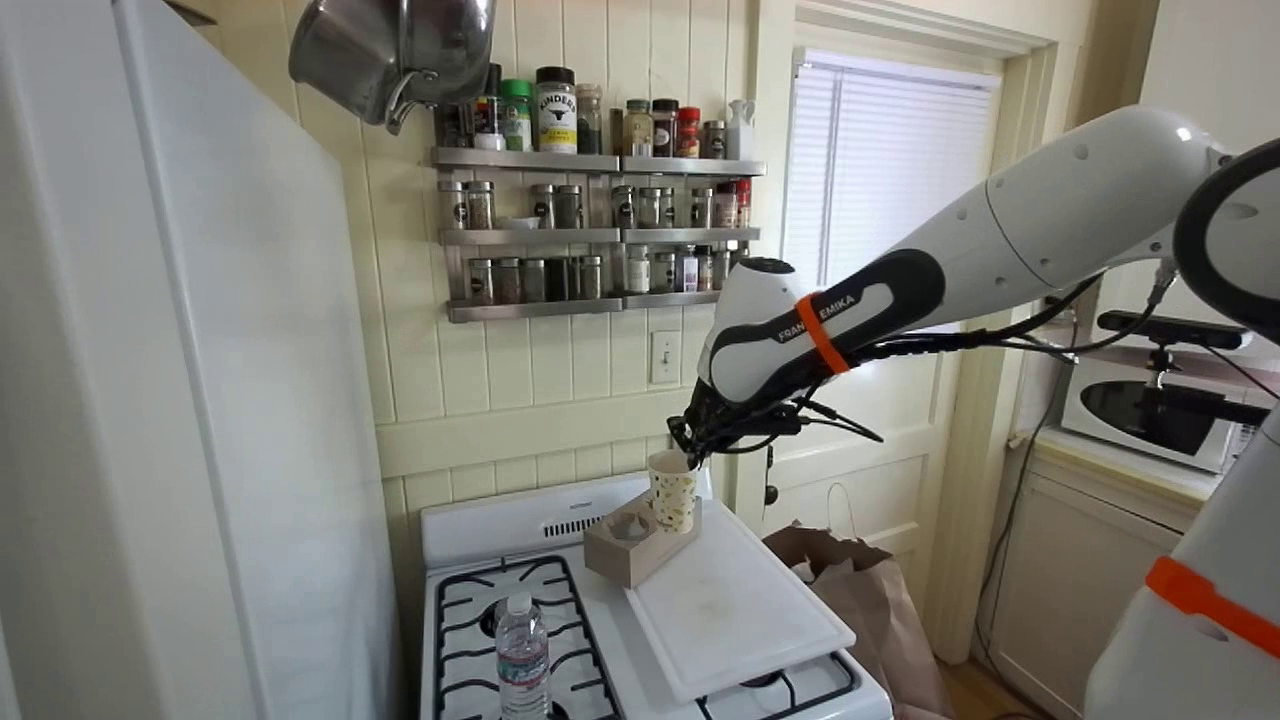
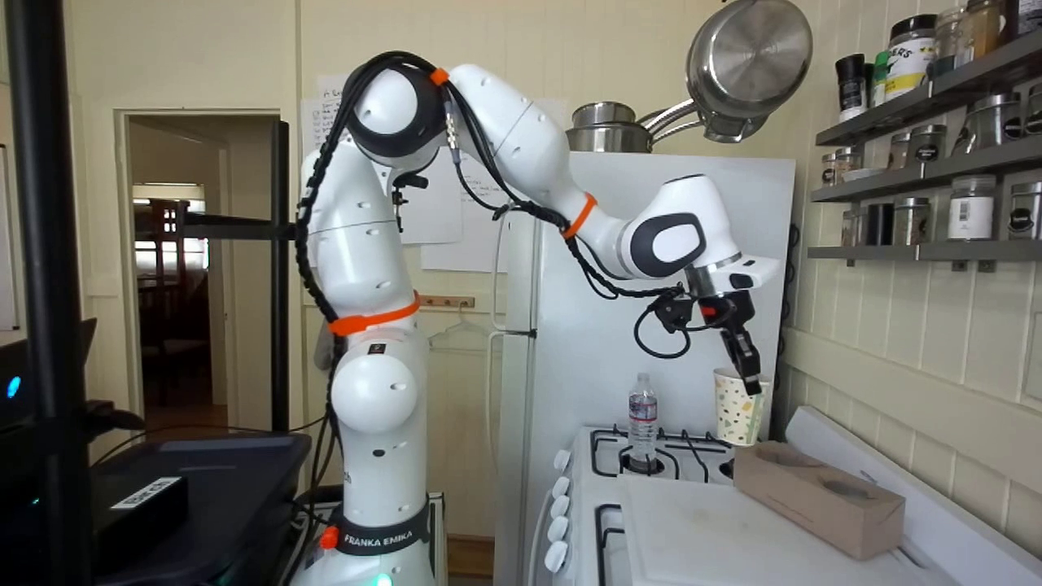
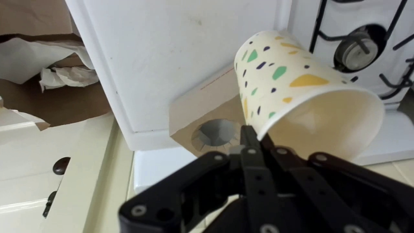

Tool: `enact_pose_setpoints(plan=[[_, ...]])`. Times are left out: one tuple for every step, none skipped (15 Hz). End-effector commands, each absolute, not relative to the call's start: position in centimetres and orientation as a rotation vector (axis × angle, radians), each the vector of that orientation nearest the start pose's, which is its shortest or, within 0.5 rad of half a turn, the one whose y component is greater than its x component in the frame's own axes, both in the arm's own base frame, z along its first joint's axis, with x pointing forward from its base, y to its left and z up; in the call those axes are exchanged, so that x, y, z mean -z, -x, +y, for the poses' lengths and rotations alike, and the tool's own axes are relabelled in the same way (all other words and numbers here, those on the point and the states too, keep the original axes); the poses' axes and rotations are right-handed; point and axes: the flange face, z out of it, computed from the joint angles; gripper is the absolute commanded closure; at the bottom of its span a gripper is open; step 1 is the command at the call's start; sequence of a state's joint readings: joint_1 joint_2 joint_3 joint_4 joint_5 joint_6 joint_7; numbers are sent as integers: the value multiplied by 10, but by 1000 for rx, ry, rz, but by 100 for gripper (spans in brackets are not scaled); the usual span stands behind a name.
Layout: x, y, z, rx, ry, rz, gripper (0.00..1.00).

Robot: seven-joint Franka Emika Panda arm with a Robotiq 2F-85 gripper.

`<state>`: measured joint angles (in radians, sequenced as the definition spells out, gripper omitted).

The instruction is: Remove the paper cup from the box and put it on the stove

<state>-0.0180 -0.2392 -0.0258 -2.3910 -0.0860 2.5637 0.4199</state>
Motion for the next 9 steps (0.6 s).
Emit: enact_pose_setpoints(plan=[[-421,-503,9,698,2979,426,99],[-414,-514,20,716,2959,387,99],[-407,-525,31,748,2943,345,99],[-400,-536,44,767,2929,302,99],[-394,-547,56,773,2913,274,99],[-386,-560,68,779,2906,244,99],[-383,-570,80,778,2897,217,99],[-381,-583,97,783,2882,191,99],[-382,-594,109,797,2877,165,99]])
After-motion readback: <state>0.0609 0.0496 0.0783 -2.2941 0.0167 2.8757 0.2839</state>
